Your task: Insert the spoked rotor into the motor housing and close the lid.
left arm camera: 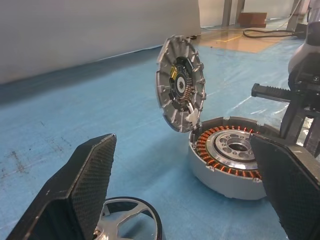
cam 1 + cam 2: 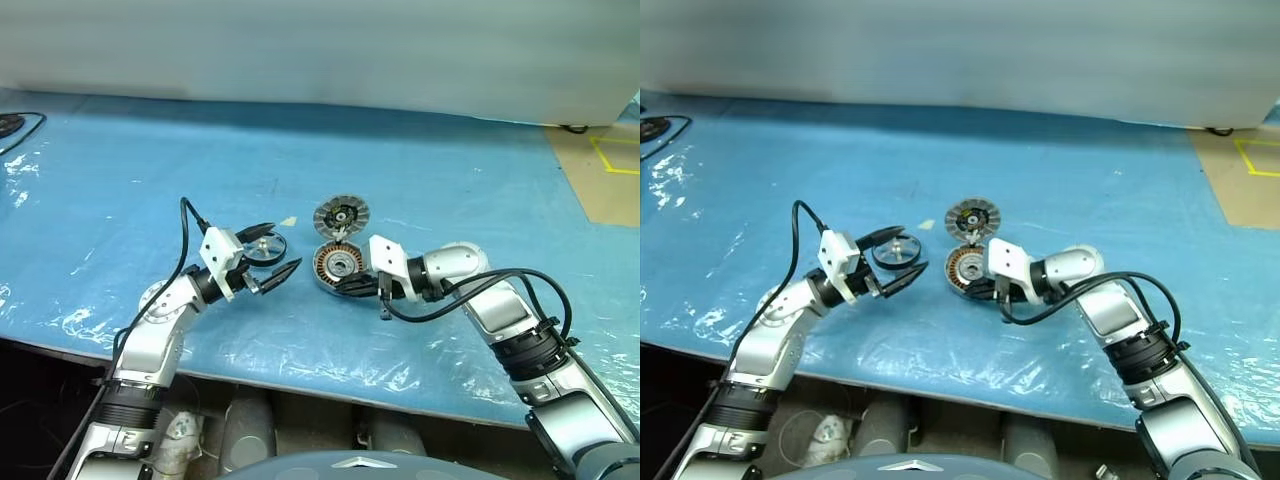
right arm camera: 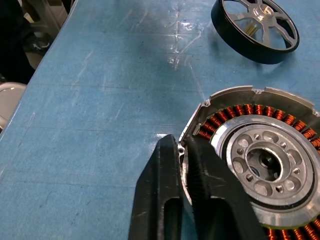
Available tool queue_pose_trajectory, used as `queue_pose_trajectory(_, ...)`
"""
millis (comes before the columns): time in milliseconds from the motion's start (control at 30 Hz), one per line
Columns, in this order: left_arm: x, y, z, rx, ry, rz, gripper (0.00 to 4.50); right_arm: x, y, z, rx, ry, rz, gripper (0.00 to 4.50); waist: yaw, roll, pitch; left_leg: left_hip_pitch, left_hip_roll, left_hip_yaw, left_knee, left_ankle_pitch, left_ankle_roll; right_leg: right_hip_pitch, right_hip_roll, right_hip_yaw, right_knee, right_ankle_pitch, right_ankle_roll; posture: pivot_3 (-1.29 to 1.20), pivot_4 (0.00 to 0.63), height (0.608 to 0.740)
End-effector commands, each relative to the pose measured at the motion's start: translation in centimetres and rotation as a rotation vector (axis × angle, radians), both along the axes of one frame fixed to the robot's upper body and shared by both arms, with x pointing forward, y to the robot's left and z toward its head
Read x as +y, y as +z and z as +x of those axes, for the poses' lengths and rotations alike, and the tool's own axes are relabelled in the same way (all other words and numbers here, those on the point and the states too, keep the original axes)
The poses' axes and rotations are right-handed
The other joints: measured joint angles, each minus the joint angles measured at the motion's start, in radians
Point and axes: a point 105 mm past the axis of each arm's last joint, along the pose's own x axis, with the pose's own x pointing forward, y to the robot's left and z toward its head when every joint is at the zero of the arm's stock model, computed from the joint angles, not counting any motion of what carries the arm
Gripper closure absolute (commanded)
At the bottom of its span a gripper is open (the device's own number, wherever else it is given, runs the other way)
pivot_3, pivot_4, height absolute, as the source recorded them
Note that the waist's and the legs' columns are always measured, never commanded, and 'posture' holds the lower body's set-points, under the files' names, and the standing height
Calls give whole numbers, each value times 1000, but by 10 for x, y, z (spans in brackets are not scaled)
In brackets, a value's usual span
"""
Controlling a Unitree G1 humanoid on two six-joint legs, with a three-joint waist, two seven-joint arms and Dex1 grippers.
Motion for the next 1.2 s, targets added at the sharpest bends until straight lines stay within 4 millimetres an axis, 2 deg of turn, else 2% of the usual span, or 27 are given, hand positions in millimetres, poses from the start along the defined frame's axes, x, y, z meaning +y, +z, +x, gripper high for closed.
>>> queue_pose_trajectory(33, -2, 9, -4, -34, -20, -3, 0, 3, 8, 4, -66, -26, 58, 3057, -1, 0, 0, 0, 0, 0, 0, 0, 0, 0, 0, 0, 0, 0, 0, 0, 150, 740)
queue_pose_trajectory(133, -2, 8, -5, -31, -22, -4, 0, 0, 23, 6, -71, -74, 154, 2064, 0, 0, 0, 0, 0, 0, 0, 0, 0, 0, 0, 0, 0, 0, 0, 0, 150, 740)
queue_pose_trajectory(367, -14, 4, -9, -10, -76, -13, 0, -21, 50, -2, -131, -123, 244, 2064, 3, 0, 0, 0, -1, 0, 0, 0, 0, 0, -1, 1, -1, 0, 0, 0, 150, 740)
queue_pose_trajectory(500, -20, 5, -12, -5, -109, -17, 0, -37, 56, 5, -151, -228, 275, 2064, 1, 0, 0, 1, 0, 0, -1, 0, 0, 0, 0, 1, 0, 0, 0, 0, 150, 740)
queue_pose_trajectory(633, -24, 4, -17, 13, -141, -15, 0, -67, 44, 12, -175, -376, 229, 2064, 2, 0, 0, 0, -1, 0, -1, 0, 0, 0, 0, 1, -1, 0, 0, 0, 150, 740)
queue_pose_trajectory(800, -27, 1, -24, 37, -175, -15, 0, -122, 27, 20, -183, -628, 193, 2064, 2, 0, 0, 0, -1, 0, -1, 0, 0, 0, 0, 1, -2, 0, 0, 0, 150, 740)
queue_pose_trajectory(1000, -33, 0, -23, 47, -210, -19, 0, -176, 4, 7, -161, -790, 116, 2064, 5, 0, 0, 0, -1, 0, -1, 0, 0, 0, 0, 1, -3, 0, 0, 0, 150, 740)
queue_pose_trajectory(1200, -41, -1, -20, 54, -241, -21, 0, -199, -15, -16, -63, -846, 91, 2064, 2, 0, 0, 1, -1, 0, -2, 0, 0, 1, 0, 1, -3, 0, 1, 0, 150, 740)
